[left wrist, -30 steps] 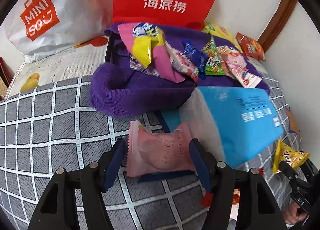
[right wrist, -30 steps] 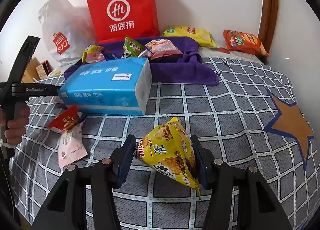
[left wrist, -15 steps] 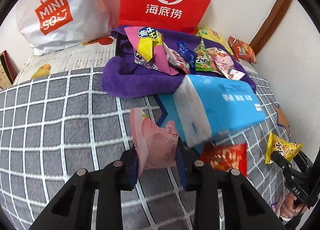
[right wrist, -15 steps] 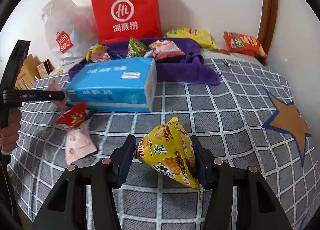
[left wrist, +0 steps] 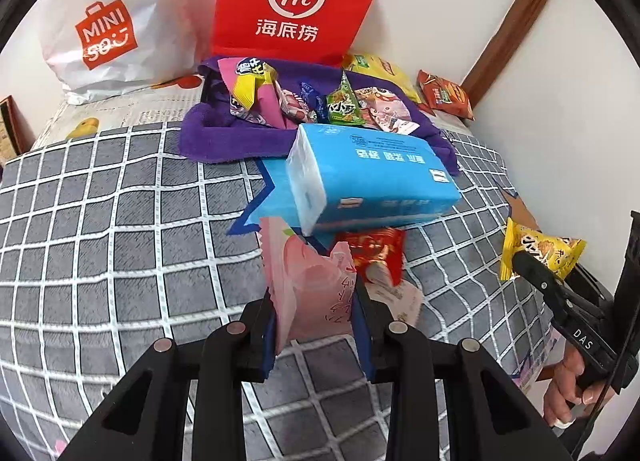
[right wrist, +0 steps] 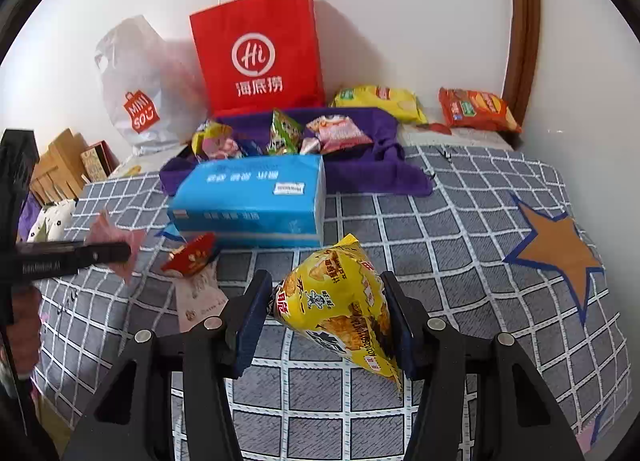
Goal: Organize snacks
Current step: 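Carry both held packets over the purple towel and lower them, then open the right tool on the yellow packet while the left tool releases the pink packet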
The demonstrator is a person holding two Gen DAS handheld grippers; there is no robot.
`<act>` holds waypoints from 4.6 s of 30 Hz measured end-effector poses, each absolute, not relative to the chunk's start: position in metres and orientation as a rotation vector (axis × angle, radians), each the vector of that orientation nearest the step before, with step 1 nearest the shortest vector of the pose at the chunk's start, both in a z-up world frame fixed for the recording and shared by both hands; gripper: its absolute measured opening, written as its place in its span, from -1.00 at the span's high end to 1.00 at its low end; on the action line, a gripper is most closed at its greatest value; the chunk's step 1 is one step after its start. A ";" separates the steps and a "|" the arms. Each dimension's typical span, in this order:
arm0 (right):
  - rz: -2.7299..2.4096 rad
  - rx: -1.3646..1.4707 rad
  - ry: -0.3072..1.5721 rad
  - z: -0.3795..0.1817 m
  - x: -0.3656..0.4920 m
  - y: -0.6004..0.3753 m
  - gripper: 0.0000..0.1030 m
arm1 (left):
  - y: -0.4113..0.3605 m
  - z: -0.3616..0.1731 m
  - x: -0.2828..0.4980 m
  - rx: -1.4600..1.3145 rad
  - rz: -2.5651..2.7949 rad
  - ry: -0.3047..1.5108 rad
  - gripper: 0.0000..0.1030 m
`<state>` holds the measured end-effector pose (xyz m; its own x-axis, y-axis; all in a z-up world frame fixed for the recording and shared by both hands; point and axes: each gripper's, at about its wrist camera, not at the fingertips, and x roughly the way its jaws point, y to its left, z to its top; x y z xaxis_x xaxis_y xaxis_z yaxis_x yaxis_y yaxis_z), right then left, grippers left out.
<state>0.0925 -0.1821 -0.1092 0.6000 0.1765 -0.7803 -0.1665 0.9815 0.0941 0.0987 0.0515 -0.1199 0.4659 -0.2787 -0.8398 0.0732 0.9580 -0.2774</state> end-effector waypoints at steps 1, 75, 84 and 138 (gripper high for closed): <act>0.201 0.008 0.902 -0.105 0.093 -0.181 -0.06 | 0.049 -0.117 0.097 -0.218 -0.220 1.062 0.42; 0.365 -0.041 1.058 -0.126 0.358 -0.121 -0.05 | 0.063 -0.103 0.336 -0.244 -0.228 1.076 0.42; 0.365 -0.059 1.093 -0.136 0.360 -0.116 -0.06 | 0.052 -0.112 0.337 -0.230 -0.241 1.101 0.42; 0.346 -0.002 0.963 -0.097 0.350 -0.132 -0.19 | 0.040 -0.115 0.340 -0.209 -0.275 1.085 0.27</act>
